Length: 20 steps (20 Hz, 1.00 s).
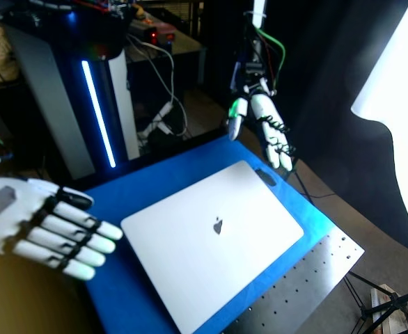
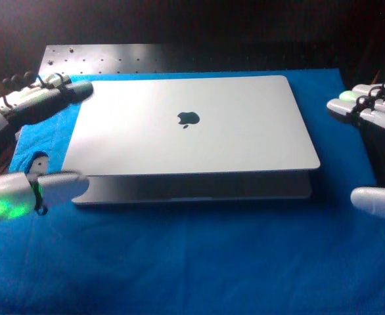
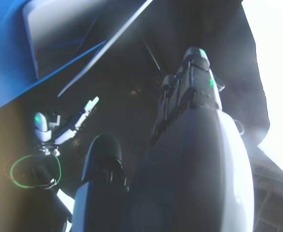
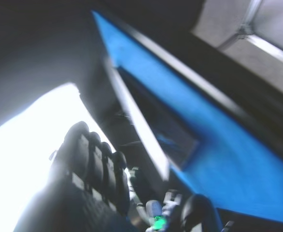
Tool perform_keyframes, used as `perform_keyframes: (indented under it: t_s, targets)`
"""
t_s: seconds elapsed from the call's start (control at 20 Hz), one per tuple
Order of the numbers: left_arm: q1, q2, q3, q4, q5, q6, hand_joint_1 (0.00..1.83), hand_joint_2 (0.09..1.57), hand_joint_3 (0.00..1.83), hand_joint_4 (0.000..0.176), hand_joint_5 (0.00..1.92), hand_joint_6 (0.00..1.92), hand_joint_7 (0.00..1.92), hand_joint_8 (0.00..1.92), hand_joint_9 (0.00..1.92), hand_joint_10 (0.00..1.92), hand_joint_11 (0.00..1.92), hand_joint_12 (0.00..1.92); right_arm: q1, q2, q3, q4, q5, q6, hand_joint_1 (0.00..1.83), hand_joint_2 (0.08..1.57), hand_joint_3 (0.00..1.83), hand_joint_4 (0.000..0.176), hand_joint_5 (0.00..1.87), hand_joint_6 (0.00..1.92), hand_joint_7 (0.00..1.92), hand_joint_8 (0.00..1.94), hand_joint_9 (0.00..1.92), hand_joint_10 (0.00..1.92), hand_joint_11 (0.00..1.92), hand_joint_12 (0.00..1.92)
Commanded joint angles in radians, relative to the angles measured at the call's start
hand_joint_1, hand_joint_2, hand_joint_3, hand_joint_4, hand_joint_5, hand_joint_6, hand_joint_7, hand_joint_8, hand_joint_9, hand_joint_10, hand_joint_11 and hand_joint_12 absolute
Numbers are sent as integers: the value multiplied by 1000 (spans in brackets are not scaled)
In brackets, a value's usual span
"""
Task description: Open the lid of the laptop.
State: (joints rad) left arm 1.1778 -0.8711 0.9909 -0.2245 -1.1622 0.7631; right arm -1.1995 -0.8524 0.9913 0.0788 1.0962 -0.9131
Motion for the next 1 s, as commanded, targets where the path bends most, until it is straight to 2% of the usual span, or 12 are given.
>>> perform_keyframes:
  t_s: [0.0,0.05,0.1,0.15,0.2,0.3,0.35,0.45,0.6,0.7,0.75,0.95]
  targets:
    - [-7,-7,4,-1,-123,-6,802,1069,3,119,230,1,53,0,0,0,0,0,12,3,6,14,120,11,0,1222,1,9,28,6,51,3,94,0,112,138]
    - [-7,-7,4,-1,-123,-6,813,1068,2,126,227,0,54,0,0,0,0,0,12,3,7,14,120,16,0,1196,1,10,30,0,69,0,101,0,128,87]
    - [-7,-7,4,-1,-123,-6,807,1068,1,136,223,0,50,0,0,0,0,0,12,3,9,14,120,26,0,1167,0,26,32,1,76,2,121,7,157,92]
    - [-7,-7,4,-1,-123,-6,773,1078,5,134,227,2,48,0,0,0,0,0,12,2,11,14,120,29,0,1143,0,22,38,1,105,3,154,4,206,66]
    - [-7,-7,4,-1,-124,-6,791,1074,1,135,230,2,48,0,0,0,0,0,12,-1,12,15,119,30,0,1140,0,37,26,0,96,0,161,6,234,74]
    - [-7,-7,3,-1,-125,-6,796,1071,0,127,239,5,58,4,0,0,0,0,11,-8,17,25,106,31,0,1140,0,41,29,1,93,0,160,3,236,67]
    - [-7,-7,2,-1,-126,-6,757,1082,4,119,245,5,65,5,0,0,0,0,11,-14,21,30,91,31,0,1151,3,18,30,1,78,0,138,0,203,46]
    - [-7,-8,1,-1,-126,-9,811,1069,0,118,259,8,68,4,0,0,0,0,11,-25,36,35,46,36,0,1152,3,0,34,2,57,0,92,0,147,18]
    - [-6,-9,1,0,-124,-11,746,1086,4,115,263,3,77,4,1,0,0,0,11,-27,43,20,-6,36,0,1137,0,0,0,0,23,0,28,0,108,0]
    - [-5,-9,1,0,-122,-11,740,1083,2,143,234,0,64,0,0,0,0,0,11,-24,46,3,-33,37,0,1110,0,1,0,0,1,0,1,0,80,0]
    - [-4,-9,2,0,-121,-11,754,1080,0,147,228,0,62,0,0,0,0,0,11,-23,48,-13,-51,43,0,1120,0,0,0,0,0,0,0,0,75,0]
    - [-1,-13,2,-1,-119,-11,819,1064,0,125,251,6,64,0,0,0,0,0,11,-22,52,-72,-101,75,0,1198,15,0,0,0,0,0,0,0,54,3]
